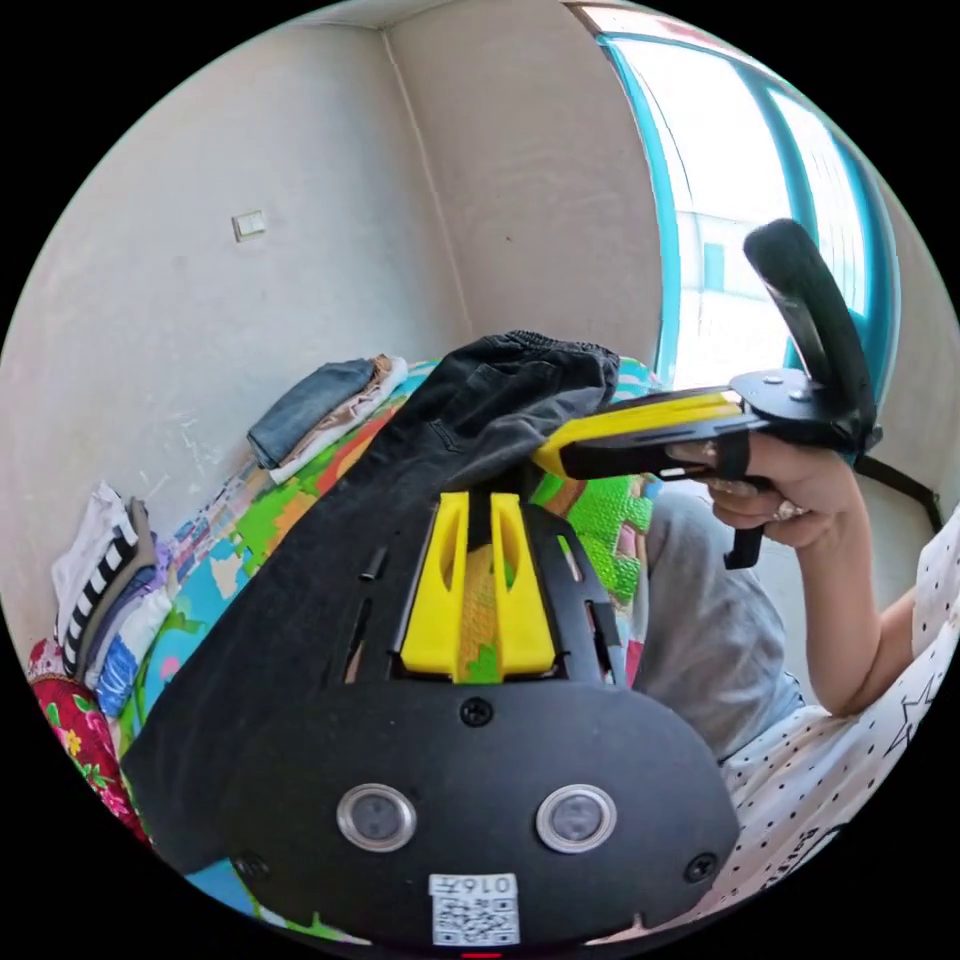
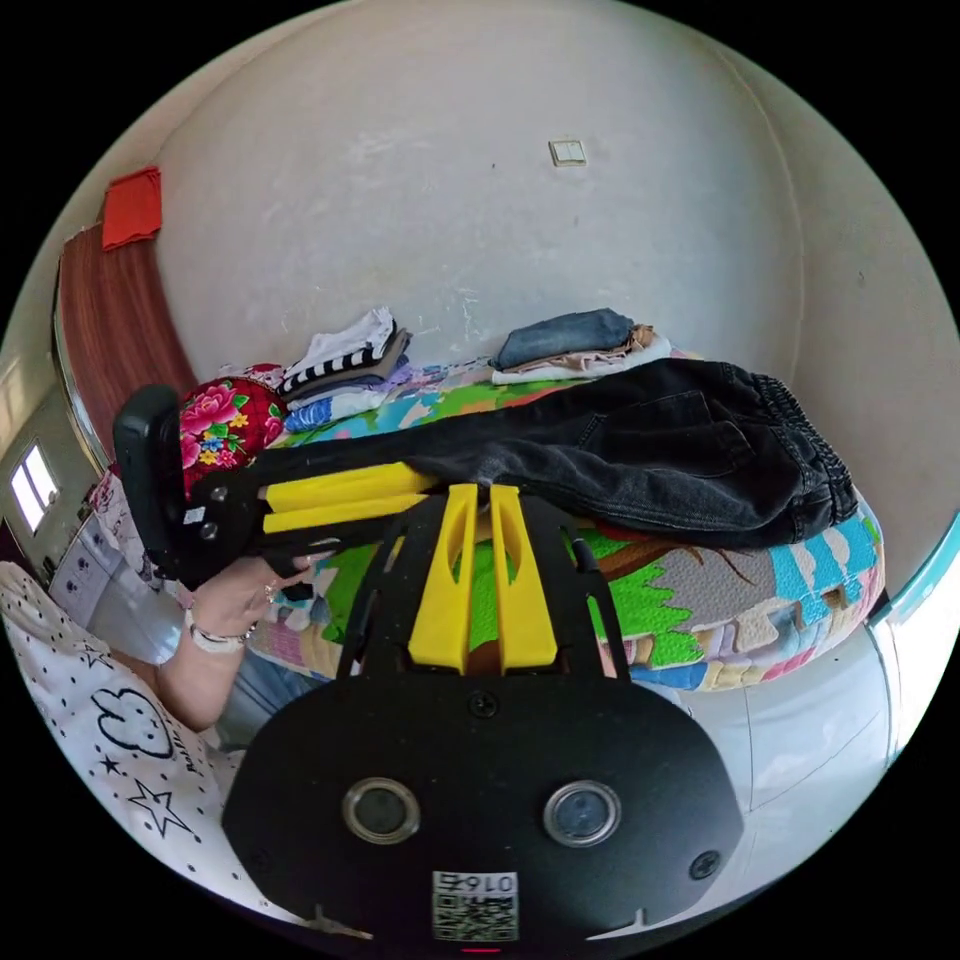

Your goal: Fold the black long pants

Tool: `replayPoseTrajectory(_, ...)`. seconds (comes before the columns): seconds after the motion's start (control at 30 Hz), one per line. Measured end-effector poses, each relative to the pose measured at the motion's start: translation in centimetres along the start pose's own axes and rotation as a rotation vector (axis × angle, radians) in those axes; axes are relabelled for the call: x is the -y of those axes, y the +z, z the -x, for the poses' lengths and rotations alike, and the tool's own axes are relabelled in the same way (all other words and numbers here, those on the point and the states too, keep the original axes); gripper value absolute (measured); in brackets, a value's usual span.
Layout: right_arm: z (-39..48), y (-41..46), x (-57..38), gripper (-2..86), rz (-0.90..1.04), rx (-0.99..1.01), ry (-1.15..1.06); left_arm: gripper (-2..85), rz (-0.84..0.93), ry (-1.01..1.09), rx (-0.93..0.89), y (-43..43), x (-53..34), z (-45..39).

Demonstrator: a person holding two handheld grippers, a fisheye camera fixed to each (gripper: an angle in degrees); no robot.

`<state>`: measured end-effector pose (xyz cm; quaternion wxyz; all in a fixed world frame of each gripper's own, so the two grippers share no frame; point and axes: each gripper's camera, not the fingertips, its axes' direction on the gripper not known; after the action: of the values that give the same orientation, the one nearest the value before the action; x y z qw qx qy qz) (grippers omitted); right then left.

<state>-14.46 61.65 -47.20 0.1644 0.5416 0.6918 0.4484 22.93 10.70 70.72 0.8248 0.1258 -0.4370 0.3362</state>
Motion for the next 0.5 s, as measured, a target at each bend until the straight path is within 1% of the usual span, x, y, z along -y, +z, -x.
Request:
replayPoseTrajectory(0.03, 0.0, 0.1, -0.2, 0.9, 0.008, -0.014, -0.021, 0.4, -0.007, 0.005, -0.026, 0.2, 0.3, 0.6)
replayPoseTrajectory(0.17, 0.9, 0.5, -0.6, 0.8, 0.039, -0.112, -0.122, -0.8, 0.021, 0.017, -0.143, 2.0, 0.9, 2.1)
replayPoseTrajectory(0.23, 3.2, 1.7, -1.0, 0.8, 0.095, -0.292, -0.284, -0.9, 0.039, 0.038, -0.133, 2.8, 0.7, 1.8)
replayPoseTrajectory(0.3, 4.2, 2.5, -1.1, 0.8, 0.124, -0.376, -0.354, -0.9, 0.054, 0.065, -0.099, 3.4, 0.2, 1.2)
replayPoseTrajectory(0.37, 3.5, 2.4, -0.6, 0.8, 0.121, -0.337, -0.337, -0.6, 0.038, 0.096, -0.076, 3.7, -0.9, 0.3)
replayPoseTrajectory(0.43, 1.0, 1.6, 0.3, 0.8, 0.098, -0.201, -0.238, 0.0, 0.044, 0.11, -0.062, 4.1, -1.7, -0.4)
replayPoseTrajectory(0.5, -0.7, 1.4, 0.7, 0.8, 0.092, -0.132, -0.195, 1.5, 0.05, 0.109, -0.06, 4.8, -2.4, -1.0)
